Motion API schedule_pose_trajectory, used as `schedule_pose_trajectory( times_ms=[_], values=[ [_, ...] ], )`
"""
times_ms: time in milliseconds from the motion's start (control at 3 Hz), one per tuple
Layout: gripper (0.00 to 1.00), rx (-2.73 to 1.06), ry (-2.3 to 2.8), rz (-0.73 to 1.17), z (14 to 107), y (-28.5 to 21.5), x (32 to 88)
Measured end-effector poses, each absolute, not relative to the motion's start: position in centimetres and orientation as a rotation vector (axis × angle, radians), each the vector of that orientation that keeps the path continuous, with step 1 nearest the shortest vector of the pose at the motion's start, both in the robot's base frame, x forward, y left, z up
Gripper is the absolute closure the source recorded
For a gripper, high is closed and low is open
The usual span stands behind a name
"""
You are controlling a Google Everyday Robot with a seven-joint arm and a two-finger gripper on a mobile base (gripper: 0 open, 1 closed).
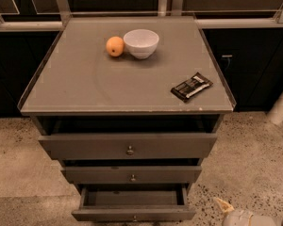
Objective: Close bottom drawer
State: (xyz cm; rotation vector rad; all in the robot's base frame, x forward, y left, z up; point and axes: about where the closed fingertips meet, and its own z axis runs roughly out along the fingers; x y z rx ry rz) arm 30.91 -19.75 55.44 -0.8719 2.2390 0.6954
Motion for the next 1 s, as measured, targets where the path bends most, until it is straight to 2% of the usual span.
schedule_pose_trajectory(
  times_ms=[667,1000],
  values=[
    [0.0,-0.751,2.244,0.844,46.4,-20.4,34.4],
    [0.19,-0.742,2.242,0.859,45.8,-20.2,34.7]
  ],
)
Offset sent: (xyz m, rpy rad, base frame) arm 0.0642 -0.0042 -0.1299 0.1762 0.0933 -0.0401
